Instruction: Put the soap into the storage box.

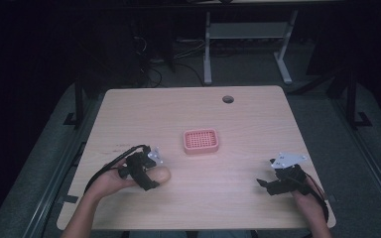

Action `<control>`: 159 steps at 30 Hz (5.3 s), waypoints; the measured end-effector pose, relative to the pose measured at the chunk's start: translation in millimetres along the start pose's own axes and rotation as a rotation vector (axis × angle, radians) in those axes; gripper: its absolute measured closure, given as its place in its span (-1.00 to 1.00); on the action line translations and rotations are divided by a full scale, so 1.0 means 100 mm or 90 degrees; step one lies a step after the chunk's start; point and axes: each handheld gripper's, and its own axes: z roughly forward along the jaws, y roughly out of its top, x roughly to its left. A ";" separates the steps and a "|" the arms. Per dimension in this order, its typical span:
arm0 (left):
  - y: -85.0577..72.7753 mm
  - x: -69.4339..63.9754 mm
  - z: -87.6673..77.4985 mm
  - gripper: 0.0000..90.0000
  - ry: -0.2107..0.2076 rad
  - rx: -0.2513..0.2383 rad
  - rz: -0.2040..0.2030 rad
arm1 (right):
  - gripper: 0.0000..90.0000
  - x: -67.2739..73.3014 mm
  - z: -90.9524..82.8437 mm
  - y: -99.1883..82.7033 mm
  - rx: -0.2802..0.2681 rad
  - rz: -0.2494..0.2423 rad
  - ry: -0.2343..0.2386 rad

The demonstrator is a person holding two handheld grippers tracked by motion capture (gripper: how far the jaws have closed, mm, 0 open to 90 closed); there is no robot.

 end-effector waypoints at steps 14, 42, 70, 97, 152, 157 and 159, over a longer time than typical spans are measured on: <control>0.08 0.05 0.14 -0.36 -0.019 0.035 0.006 | -0.69 0.00 -0.01 0.00 -0.003 -0.001 0.000; 0.19 0.04 0.03 -0.29 -0.017 0.011 0.003 | -0.69 -0.01 -0.02 0.00 -0.008 0.006 -0.005; 0.52 0.10 0.04 -0.29 -0.021 0.009 0.027 | -0.69 -0.02 -0.03 0.01 -0.014 0.007 -0.006; 0.97 0.32 -0.04 -0.29 -0.020 0.002 0.052 | -0.69 -0.03 -0.04 0.01 -0.021 0.015 -0.004; 1.71 0.72 0.14 -0.29 -0.023 0.022 0.069 | -0.69 -0.05 -0.07 -0.01 -0.032 0.026 -0.004; 1.77 0.77 0.17 -0.29 -0.026 0.014 0.065 | -0.69 -0.06 -0.07 -0.02 -0.035 0.027 -0.006; 1.82 0.77 0.19 -0.29 -0.021 0.015 0.075 | -0.69 -0.04 -0.08 -0.02 -0.037 0.039 -0.001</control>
